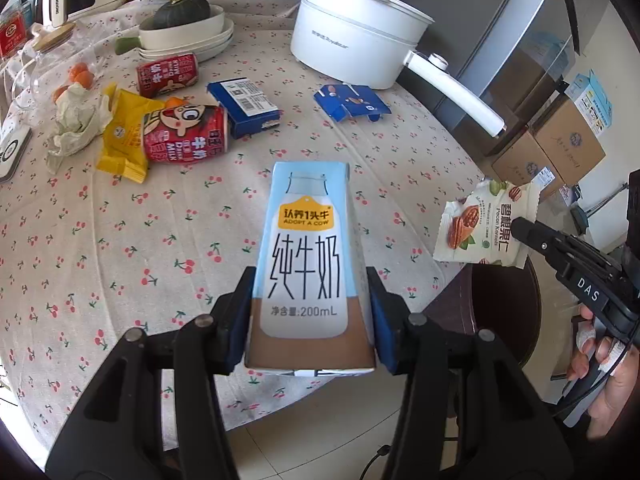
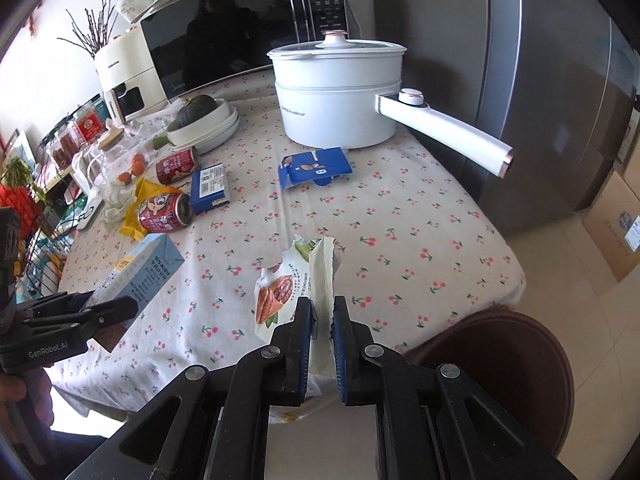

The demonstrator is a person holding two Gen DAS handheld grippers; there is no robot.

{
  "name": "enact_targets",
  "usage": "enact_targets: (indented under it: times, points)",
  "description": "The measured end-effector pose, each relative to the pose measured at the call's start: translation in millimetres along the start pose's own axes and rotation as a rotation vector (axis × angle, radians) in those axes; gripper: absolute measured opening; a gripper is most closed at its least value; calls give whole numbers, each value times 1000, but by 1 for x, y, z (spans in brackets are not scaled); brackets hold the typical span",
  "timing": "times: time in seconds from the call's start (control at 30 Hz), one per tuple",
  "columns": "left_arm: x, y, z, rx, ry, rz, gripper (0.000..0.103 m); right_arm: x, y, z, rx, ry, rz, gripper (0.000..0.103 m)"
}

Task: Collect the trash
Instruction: 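Release the milk carton over the bin with the left gripper while the right drops the packet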

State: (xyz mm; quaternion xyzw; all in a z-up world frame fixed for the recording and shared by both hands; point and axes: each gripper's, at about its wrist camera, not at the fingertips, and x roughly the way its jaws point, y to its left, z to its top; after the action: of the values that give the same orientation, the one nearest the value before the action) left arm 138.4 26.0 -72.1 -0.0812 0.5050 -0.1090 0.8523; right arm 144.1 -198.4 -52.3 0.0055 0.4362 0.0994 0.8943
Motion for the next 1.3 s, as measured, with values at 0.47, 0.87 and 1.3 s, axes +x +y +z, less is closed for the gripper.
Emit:
enact_targets:
  times: [0.47,0.87,1.3]
  points:
    - [21,-79,-12,137,28,-52,53,-33,-90,-46,105,22,-92,11]
    - [60,-170,-30,268,87,-145,53,-44,-145,-73,167,63,-177,11]
    - [87,-216,-43,370,107,-212,53,-44,-174,-92,181,107,-242,12]
